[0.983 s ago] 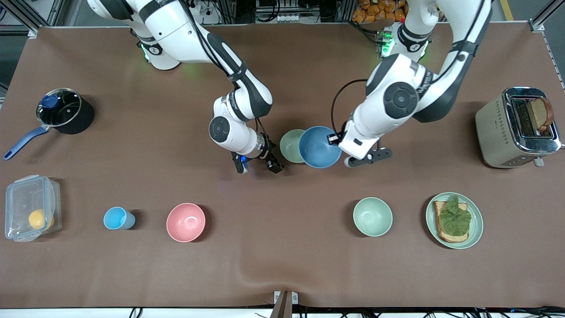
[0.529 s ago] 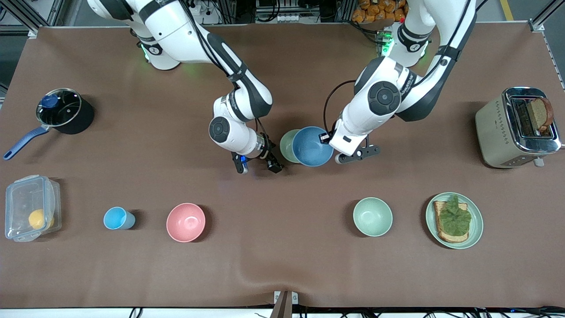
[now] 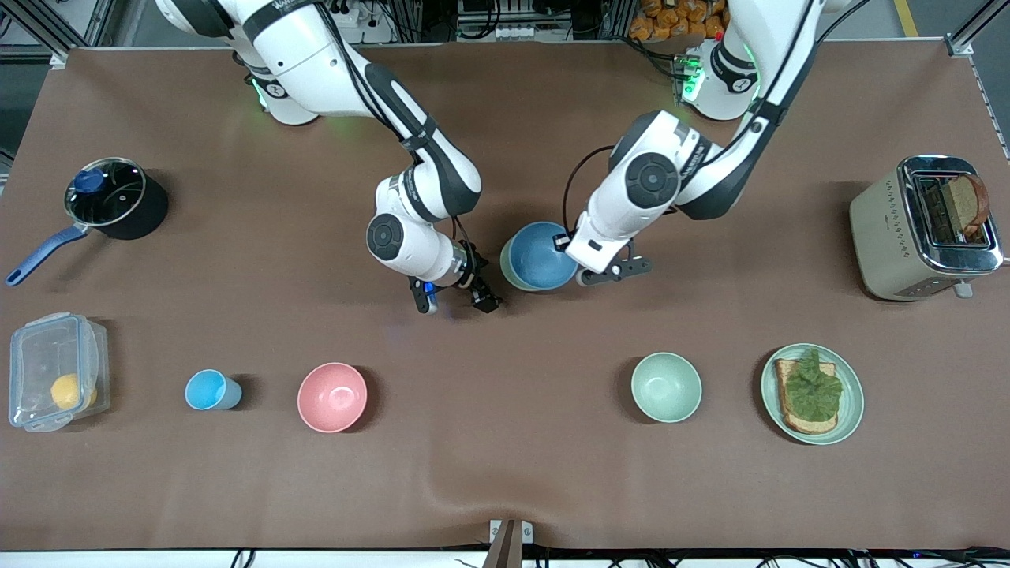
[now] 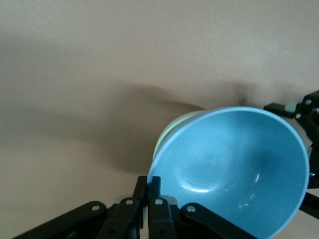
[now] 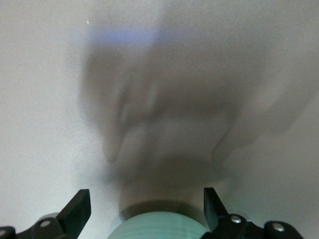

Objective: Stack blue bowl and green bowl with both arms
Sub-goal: 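Lower the blue bowl into the green bowl with the left gripper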

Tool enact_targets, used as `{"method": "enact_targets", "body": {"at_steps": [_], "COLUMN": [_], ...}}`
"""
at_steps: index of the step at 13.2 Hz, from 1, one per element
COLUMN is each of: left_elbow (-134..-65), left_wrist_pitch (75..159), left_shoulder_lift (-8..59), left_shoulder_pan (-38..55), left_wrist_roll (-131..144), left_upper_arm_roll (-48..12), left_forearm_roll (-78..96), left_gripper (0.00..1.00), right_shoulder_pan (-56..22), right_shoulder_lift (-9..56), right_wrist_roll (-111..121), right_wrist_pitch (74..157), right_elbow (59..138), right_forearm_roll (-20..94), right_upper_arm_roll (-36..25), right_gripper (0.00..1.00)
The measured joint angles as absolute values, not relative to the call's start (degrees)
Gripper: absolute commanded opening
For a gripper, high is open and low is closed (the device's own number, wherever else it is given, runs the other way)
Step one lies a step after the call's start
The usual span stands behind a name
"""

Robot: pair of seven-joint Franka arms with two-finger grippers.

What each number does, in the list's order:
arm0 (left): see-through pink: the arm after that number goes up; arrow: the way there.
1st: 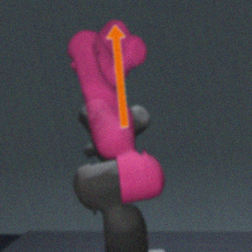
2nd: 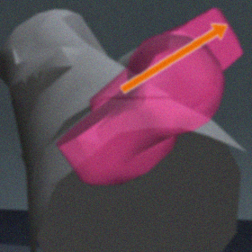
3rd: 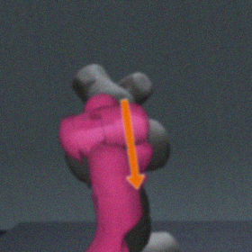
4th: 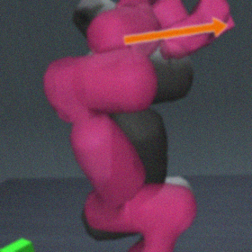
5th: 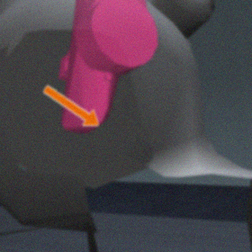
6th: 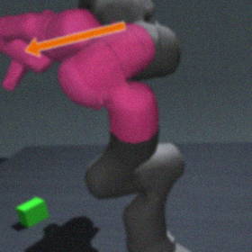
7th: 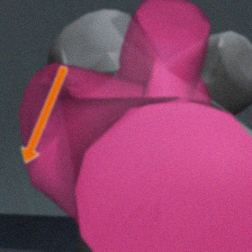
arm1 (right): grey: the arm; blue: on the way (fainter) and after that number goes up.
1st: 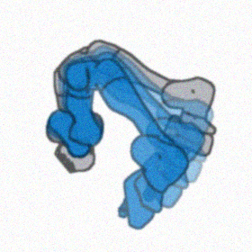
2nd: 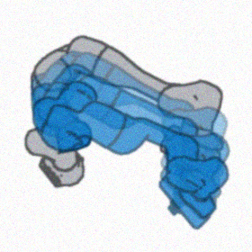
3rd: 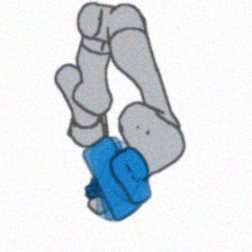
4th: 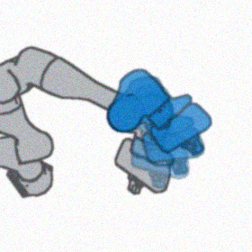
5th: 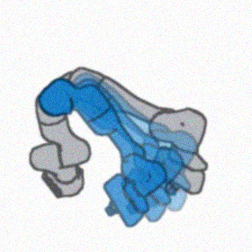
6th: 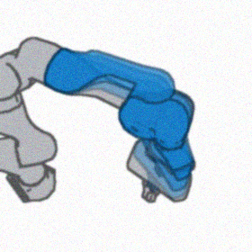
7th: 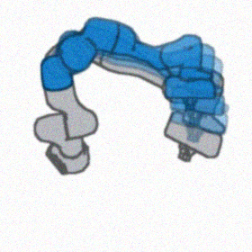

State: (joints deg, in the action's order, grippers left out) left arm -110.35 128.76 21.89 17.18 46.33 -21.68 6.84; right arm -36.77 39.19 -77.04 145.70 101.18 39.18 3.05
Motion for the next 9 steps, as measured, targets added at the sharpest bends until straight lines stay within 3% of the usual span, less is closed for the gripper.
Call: {"method": "enact_targets", "body": {"at_steps": [9], "left_elbow": [-117.1], "left_wrist_pitch": [138.5], "left_shoulder_lift": [22.9], "left_shoulder_pan": [18.9], "left_wrist_roll": [46.5], "left_upper_arm_roll": [-21.7], "left_forearm_roll": [6.8], "left_gripper": [0.00], "right_shoulder_pan": [-36.8], "right_shoulder_lift": [39.2], "right_wrist_roll": [-77.0], "right_wrist_pitch": [145.4], "right_elbow": [101.2], "right_forearm_roll": [39.2], "right_upper_arm_roll": [3.1], "right_gripper": [1.00]}}
